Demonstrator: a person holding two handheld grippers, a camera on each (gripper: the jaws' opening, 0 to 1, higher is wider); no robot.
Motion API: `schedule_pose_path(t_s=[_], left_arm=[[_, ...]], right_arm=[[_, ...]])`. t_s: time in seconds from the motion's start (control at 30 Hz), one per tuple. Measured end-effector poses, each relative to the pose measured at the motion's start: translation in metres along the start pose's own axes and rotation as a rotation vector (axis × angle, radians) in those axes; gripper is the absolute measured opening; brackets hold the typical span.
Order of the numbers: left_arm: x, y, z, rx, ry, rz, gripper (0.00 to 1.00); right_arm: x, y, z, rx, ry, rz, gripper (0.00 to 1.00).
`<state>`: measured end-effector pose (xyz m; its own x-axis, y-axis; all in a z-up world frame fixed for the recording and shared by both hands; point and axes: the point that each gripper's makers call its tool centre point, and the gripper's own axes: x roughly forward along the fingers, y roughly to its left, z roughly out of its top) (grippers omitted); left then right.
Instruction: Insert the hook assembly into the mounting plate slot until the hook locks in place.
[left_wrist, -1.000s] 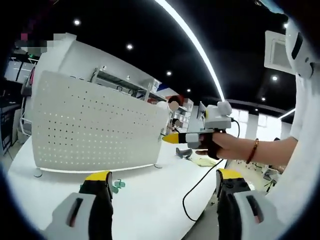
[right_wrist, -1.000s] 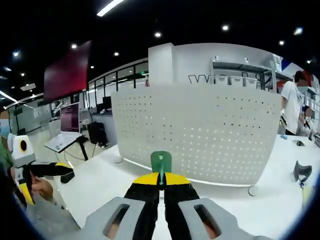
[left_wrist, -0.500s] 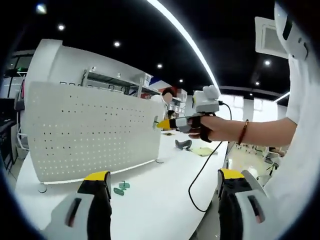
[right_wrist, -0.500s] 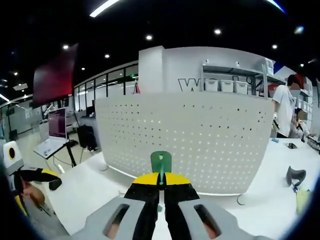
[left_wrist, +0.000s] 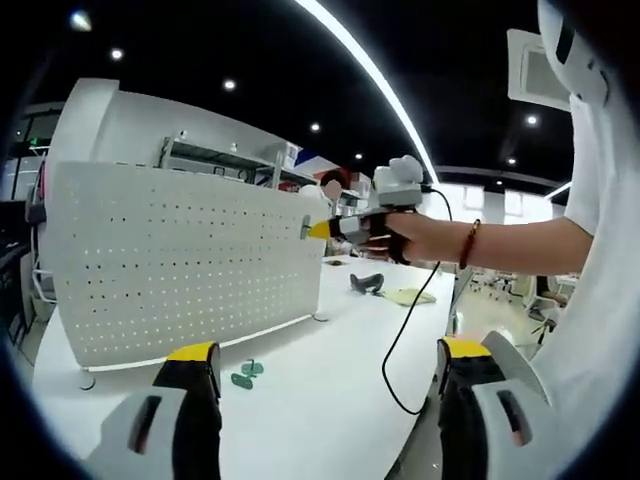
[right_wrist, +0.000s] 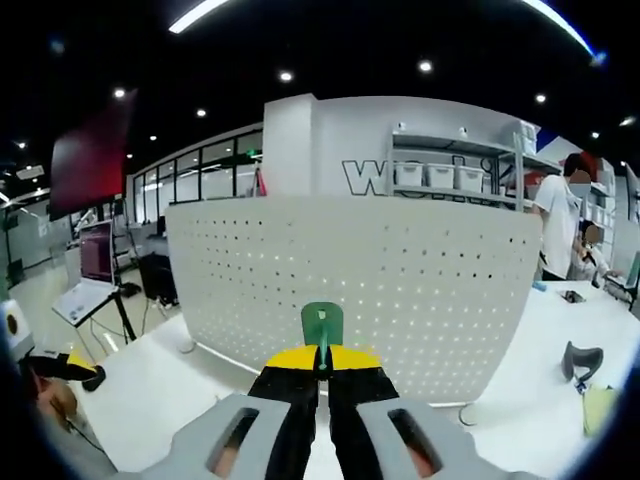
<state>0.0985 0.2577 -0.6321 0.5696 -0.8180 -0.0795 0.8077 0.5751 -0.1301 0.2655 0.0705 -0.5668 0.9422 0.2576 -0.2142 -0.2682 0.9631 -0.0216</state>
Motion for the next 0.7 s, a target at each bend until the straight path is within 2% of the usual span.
schedule_pose_path(t_s=[0.17,0.43,0.6,0.7], left_arm=[[0.002,-0.002,-0.004,-0.002,0.014,-0.015,0.90],[0.005,-0.005,-0.005,-0.018,-0.007,-0.030,0.97],[0.008,-0.003,-0.006,0.015,0.009,-0.024,1.00],[0.009,-0.002,-0.004,0.016,-0.003,-0.020,1.00]], right_arm=[[0.007,-0.009,0.007,-0.001,-0.002,-0.024,0.01],[0.015,-0.024,0.015,-0.011,-0.004,-0.061,0.01],[0.022,-0.036,0.023,-0.011,-0.007,-0.080,0.01],[0.027,-0.041,0.028,-0.014,-0.010,-0.090,0.01]])
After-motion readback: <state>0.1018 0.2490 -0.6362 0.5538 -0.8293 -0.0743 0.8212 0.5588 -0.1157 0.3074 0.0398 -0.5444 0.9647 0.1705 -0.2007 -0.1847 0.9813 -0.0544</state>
